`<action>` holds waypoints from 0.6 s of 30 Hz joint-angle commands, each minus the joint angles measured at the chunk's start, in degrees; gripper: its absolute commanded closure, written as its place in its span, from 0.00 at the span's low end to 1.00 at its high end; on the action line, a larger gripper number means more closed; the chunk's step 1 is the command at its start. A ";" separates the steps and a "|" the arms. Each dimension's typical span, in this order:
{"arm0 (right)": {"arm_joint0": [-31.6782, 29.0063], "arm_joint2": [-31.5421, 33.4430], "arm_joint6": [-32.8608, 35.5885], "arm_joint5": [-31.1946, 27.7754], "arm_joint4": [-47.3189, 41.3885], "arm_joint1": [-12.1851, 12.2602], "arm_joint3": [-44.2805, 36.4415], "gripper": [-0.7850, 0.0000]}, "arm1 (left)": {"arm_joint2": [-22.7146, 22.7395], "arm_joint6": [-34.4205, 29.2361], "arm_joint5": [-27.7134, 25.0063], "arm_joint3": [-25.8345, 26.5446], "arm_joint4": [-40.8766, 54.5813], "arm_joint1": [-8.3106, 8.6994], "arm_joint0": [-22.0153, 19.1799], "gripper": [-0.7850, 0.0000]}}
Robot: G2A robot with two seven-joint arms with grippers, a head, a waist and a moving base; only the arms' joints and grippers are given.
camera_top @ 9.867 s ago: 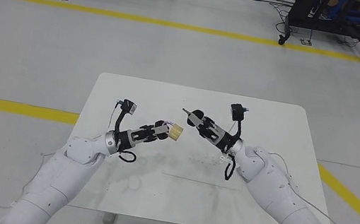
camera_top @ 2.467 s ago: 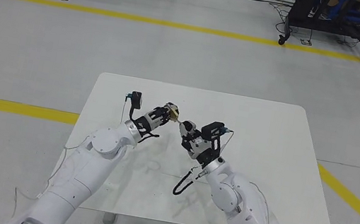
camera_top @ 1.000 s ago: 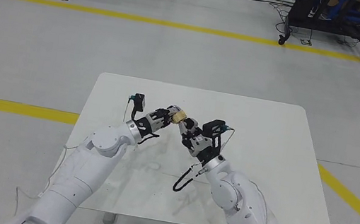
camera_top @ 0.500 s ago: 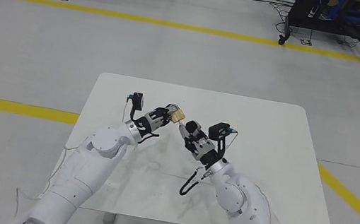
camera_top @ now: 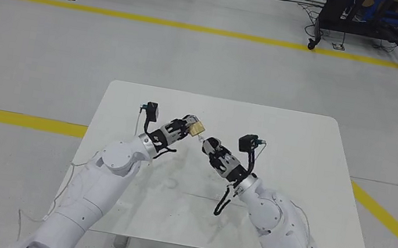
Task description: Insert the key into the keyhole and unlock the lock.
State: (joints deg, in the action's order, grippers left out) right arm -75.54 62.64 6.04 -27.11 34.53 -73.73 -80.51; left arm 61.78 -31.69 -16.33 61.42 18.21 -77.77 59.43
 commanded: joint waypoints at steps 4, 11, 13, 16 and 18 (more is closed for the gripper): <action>1.13 -0.43 0.85 -0.06 -1.05 -0.20 0.99 1.00 | 0.04 -0.30 0.14 -0.01 -0.07 -0.05 -0.01 1.00; 2.25 -0.94 0.72 -0.16 -1.09 -0.45 1.95 1.00 | 0.14 -1.84 2.05 -0.35 1.43 -0.18 -0.22 1.00; 2.50 -1.00 0.60 -0.69 -0.97 -0.48 2.29 1.00 | 0.26 -2.75 3.19 -0.59 2.74 -0.24 -0.35 1.00; 2.74 -1.12 1.11 -3.59 -1.42 -0.43 2.67 1.00 | 0.60 -3.63 4.52 -1.03 4.35 -0.29 -0.65 1.00; 2.78 -0.75 2.09 -6.61 -2.84 -0.27 3.13 1.00 | 0.83 -4.13 5.47 -1.35 5.38 -0.33 -0.84 1.00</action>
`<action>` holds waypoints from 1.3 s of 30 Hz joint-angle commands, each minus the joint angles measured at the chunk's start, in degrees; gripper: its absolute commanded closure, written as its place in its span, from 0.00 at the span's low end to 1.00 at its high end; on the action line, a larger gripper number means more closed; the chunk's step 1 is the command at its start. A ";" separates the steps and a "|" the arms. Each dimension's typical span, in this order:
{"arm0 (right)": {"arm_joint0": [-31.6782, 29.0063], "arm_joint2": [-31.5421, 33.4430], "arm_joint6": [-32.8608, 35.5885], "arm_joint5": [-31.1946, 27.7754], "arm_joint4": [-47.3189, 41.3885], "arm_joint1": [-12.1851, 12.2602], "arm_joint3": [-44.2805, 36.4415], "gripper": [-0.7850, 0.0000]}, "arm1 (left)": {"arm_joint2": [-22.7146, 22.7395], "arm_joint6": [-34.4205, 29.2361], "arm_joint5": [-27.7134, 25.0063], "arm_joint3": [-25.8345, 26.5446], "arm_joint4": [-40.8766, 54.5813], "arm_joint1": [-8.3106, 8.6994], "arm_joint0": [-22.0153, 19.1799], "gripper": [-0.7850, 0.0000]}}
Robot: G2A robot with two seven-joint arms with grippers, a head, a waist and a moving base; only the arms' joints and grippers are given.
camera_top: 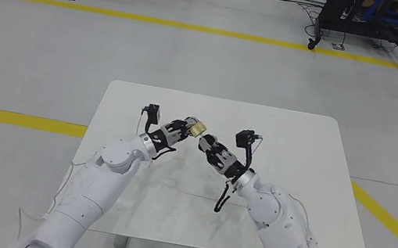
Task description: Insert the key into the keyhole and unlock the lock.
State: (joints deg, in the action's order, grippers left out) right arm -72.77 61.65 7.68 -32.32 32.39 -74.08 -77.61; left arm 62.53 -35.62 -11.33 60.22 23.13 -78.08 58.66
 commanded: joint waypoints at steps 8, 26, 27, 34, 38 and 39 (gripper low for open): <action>0.01 2.77 6.23 -15.77 -10.07 1.19 2.49 1.00 | 0.96 -6.60 10.60 -2.73 9.77 -0.35 -1.62 1.00; 4.42 0.33 7.26 -12.85 -9.78 0.76 6.82 1.00 | -0.10 -12.16 18.27 -5.96 11.69 -0.52 -3.97 1.00; 4.67 0.17 7.18 -12.68 -9.79 0.70 7.15 1.00 | -0.12 -12.30 18.39 -6.01 11.67 -0.52 -4.03 1.00; 5.83 -0.63 6.67 -12.61 -10.49 0.39 8.92 1.00 | -0.30 -12.90 18.78 -6.17 11.78 -0.52 -4.15 1.00; 6.00 -0.68 6.37 -13.58 -10.54 0.38 9.25 1.00 | -0.29 -12.89 18.58 -6.15 11.76 -0.50 -4.19 1.00; 5.89 -0.57 6.13 -14.19 -10.12 0.43 8.97 1.00 | -0.22 -12.46 17.91 -6.04 11.54 -0.49 -4.14 1.00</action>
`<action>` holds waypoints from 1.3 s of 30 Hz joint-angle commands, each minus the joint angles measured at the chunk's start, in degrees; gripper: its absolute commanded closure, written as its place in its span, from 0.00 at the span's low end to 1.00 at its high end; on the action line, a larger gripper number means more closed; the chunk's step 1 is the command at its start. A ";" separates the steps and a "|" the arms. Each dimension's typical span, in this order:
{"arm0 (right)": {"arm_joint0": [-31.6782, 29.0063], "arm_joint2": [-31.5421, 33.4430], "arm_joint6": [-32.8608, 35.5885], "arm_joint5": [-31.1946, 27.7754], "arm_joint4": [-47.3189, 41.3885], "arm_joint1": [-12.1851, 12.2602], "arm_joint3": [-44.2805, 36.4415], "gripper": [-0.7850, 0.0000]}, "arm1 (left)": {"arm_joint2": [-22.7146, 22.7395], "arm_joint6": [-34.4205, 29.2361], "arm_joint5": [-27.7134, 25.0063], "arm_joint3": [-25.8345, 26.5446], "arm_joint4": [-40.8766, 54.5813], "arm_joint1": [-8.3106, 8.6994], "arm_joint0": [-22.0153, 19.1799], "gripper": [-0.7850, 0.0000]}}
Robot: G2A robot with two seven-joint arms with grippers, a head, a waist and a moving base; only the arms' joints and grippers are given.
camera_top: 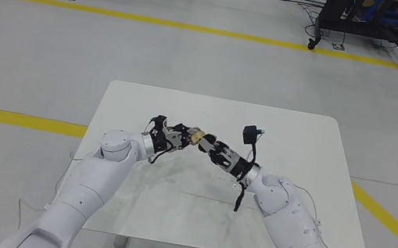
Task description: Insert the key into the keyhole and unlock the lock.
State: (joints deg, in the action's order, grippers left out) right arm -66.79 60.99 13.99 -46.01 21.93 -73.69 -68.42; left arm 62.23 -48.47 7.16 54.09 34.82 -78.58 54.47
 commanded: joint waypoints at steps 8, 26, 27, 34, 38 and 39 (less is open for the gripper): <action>-0.41 0.32 -0.39 -1.36 1.85 0.19 -0.79 0.00 | 0.22 7.93 -7.05 1.55 -4.93 0.10 0.94 1.00; -4.62 3.92 -5.55 11.99 19.14 1.34 -9.12 0.00 | 0.00 16.24 -13.44 4.84 -15.08 0.48 3.00 1.00; -4.62 3.92 -5.55 11.99 19.14 1.34 -9.12 0.00 | -0.02 16.00 -13.07 4.82 -15.18 0.49 2.96 1.00; -4.62 3.92 -5.55 11.99 19.14 1.34 -9.12 0.00 | 0.39 14.78 -13.14 5.18 -14.07 0.46 3.12 1.00; -4.62 3.92 -5.55 11.99 19.14 1.34 -9.12 0.00 | 0.50 14.65 -13.33 5.28 -14.21 0.46 3.25 1.00; -4.62 3.92 -5.55 11.99 19.14 1.34 -9.12 0.00 | 0.52 14.64 -13.33 5.30 -14.22 0.46 3.27 1.00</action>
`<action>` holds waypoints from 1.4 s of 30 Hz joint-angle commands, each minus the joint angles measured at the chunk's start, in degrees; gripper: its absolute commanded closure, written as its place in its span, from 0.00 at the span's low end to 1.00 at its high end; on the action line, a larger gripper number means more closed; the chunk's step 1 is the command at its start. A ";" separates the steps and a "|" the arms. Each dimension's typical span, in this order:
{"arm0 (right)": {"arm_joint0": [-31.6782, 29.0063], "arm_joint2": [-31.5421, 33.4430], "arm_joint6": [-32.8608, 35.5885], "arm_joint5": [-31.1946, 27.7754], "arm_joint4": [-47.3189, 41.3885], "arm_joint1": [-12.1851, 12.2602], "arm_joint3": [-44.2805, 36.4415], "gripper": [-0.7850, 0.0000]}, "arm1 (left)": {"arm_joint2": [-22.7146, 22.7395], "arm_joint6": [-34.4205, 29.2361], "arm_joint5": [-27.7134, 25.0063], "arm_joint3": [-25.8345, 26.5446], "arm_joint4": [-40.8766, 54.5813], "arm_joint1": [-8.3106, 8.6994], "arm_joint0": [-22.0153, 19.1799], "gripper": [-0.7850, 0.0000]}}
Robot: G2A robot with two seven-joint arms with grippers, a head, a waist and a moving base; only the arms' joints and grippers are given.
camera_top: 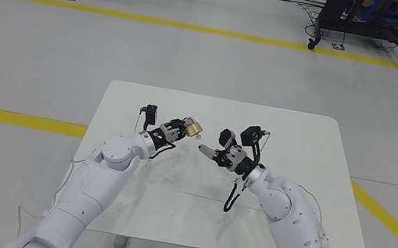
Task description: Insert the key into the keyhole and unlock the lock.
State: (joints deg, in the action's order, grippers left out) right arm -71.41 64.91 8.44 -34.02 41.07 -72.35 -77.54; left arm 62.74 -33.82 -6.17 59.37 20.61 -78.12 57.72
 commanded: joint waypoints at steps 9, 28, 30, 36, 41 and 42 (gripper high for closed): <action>0.75 -2.09 -2.03 9.38 18.20 0.09 -2.97 0.00 | 0.01 -0.13 0.20 0.22 -0.40 -0.04 0.29 1.00; -2.53 -12.02 -0.96 31.83 73.06 0.12 -11.24 0.60 | -0.06 0.50 0.40 -0.15 -1.29 -0.22 0.12 1.00; -2.19 -12.28 0.27 32.09 74.57 -0.02 -11.24 0.60 | -0.12 0.31 0.28 -0.16 -1.49 -0.22 0.16 1.00; -1.42 -13.52 -0.02 29.84 78.11 -0.25 -11.02 0.65 | -0.42 -0.70 0.47 -0.24 -2.06 -0.24 0.10 1.00; -1.05 -13.91 -0.13 28.01 80.03 -0.35 -10.86 0.66 | -0.44 -0.92 0.48 -0.32 -2.22 -0.26 0.02 1.00; -1.02 -13.94 -0.11 27.86 80.25 -0.39 -10.87 0.67 | -0.46 -0.92 0.39 -0.29 -2.31 -0.27 0.03 1.00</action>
State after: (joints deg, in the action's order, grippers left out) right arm -72.46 50.97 8.29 -6.06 121.16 -72.71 -88.41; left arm 62.29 -34.77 -5.70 59.07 18.38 -78.39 57.75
